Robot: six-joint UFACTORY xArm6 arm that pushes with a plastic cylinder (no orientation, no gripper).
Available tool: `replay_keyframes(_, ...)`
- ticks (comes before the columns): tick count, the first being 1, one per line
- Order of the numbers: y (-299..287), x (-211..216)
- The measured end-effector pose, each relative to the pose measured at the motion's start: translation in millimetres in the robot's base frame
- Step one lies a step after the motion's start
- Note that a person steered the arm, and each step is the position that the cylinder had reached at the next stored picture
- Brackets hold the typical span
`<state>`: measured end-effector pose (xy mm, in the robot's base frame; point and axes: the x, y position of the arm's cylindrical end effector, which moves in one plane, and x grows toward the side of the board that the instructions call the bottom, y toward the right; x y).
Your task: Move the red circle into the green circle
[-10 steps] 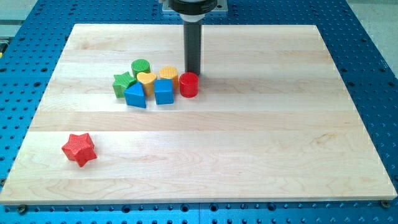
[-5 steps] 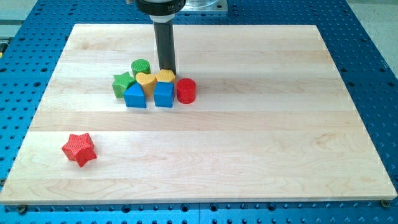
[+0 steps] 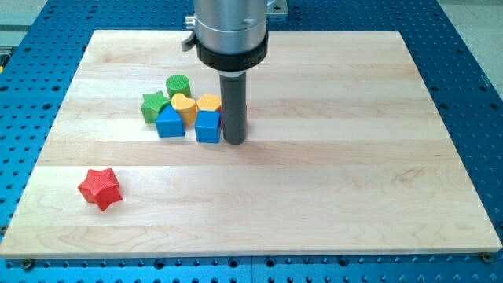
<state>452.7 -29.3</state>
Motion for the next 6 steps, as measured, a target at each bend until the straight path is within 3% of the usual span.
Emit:
replay_keyframes(3,-8,-9)
replay_keyframes(4,16,-20)
replay_keyframes(6,27,-71)
